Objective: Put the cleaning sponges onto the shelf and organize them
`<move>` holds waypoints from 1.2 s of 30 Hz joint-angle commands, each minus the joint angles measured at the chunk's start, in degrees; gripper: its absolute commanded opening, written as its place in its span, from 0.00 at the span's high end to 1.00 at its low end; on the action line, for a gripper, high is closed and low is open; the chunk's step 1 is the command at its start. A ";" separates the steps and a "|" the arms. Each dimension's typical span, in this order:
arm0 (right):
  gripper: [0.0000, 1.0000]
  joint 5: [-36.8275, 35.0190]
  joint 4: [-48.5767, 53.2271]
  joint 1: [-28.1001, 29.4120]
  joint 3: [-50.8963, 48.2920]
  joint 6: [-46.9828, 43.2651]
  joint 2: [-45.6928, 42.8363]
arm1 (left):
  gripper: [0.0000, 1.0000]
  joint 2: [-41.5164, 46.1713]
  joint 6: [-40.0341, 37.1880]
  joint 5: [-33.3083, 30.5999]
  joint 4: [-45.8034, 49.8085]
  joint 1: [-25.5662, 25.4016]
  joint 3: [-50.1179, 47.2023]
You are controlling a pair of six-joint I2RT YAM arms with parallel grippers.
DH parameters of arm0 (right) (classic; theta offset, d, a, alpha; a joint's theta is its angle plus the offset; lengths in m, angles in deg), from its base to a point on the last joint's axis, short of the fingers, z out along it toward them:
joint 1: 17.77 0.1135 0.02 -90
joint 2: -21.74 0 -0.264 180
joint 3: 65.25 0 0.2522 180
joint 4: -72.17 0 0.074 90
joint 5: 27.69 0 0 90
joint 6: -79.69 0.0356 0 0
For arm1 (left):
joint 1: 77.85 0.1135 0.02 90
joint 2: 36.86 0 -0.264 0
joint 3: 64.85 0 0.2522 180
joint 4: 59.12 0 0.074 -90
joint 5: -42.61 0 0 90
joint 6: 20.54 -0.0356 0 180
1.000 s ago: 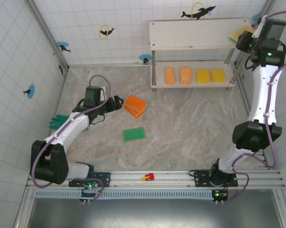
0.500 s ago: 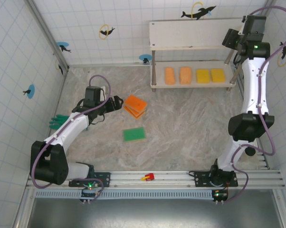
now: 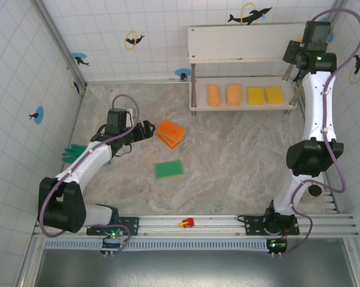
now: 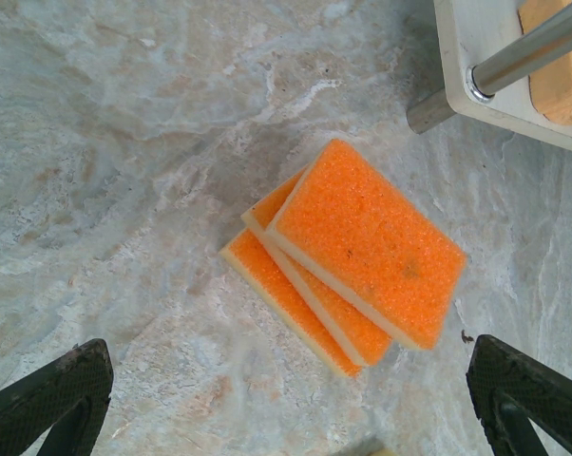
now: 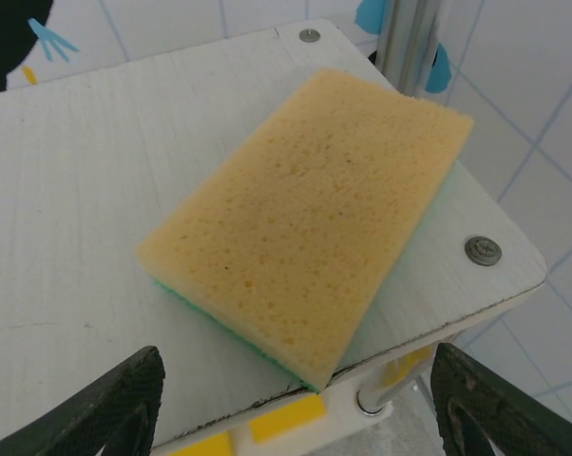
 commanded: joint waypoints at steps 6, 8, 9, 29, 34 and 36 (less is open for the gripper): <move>0.29 -1.32 -3.08 -0.63 2.42 0.08 2.51 | 0.03 0.05 0.12 -0.13 0.56 0.37 -0.17; 0.30 -1.43 -3.46 -0.69 2.41 0.14 2.74 | 0.03 0.05 0.08 -0.17 0.61 0.46 -0.12; 0.31 -1.52 -3.59 -0.66 2.41 0.03 2.84 | 0.03 0.05 0.13 -0.17 0.67 0.43 -0.12; 0.75 -0.15 -4.46 -1.57 1.97 0.13 2.49 | 0.03 -0.04 0.38 -0.52 0.70 0.35 -0.43; 0.88 0.54 -4.31 -1.77 1.73 -0.08 2.15 | 0.03 0.31 0.46 -0.77 0.70 0.46 -0.72; 0.90 0.68 -4.49 -1.77 1.55 -0.26 1.81 | 0.03 0.40 0.46 -0.86 0.70 0.41 -0.83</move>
